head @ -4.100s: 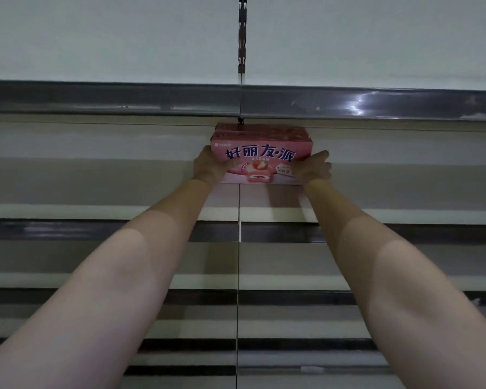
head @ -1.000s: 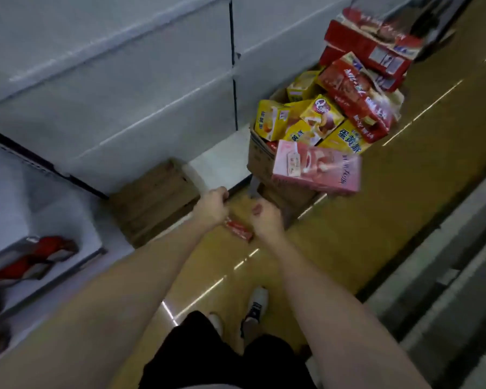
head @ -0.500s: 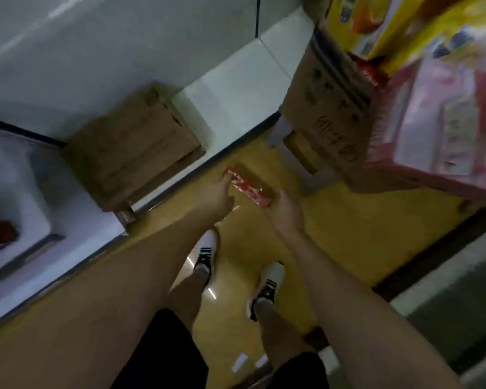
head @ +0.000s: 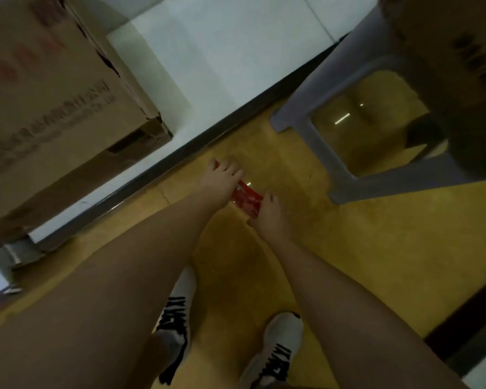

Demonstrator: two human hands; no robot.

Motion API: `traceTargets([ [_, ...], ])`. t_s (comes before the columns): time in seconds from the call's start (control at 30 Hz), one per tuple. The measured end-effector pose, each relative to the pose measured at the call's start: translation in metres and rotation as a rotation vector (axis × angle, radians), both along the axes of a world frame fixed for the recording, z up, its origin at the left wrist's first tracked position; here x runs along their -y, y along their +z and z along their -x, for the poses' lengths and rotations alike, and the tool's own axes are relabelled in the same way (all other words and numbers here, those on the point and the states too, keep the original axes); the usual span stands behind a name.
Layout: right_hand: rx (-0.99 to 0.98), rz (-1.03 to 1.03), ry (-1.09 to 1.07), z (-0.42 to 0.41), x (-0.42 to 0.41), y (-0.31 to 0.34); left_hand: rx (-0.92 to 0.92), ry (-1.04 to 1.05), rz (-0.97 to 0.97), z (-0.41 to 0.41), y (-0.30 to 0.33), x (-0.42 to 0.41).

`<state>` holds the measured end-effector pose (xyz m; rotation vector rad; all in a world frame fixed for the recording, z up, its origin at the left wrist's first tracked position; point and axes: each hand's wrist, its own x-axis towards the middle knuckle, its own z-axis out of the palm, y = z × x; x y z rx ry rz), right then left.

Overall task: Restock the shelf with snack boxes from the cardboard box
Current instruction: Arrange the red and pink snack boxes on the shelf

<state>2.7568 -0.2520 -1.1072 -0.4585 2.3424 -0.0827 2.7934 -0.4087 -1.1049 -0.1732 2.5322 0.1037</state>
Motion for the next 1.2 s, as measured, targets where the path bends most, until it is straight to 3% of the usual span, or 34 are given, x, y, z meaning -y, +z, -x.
traceTargets([
  [0.17, -0.112, -0.101, 0.215, 0.004, -0.006, -0.011, 0.001, -0.024, 0.11, 0.0, -0.022, -0.003],
  [0.3, -0.128, -0.101, 0.23, 0.008, -0.001, 0.06, -0.005, 0.036, 0.05, -0.011, 0.051, 0.006],
  [0.53, -0.133, 0.02, 0.267, -0.002, 0.025, 0.298, 0.035, 0.005, 0.118, -0.03, 0.284, 0.034],
  [0.7, -0.193, 0.136, 0.244, 0.002, 0.048, 0.479, 0.024, -0.043, 0.056, -0.023, 0.476, 0.053],
  [1.03, -0.366, 0.442, 0.28, 0.026, 0.047, 0.747, -0.259, 0.253, 0.025, -0.023, 0.802, 0.043],
  [1.2, -0.545, 0.671, 0.138, 0.05, -0.013, 0.843, -0.32, 0.485, -0.137, -0.006, 0.9, -0.007],
])
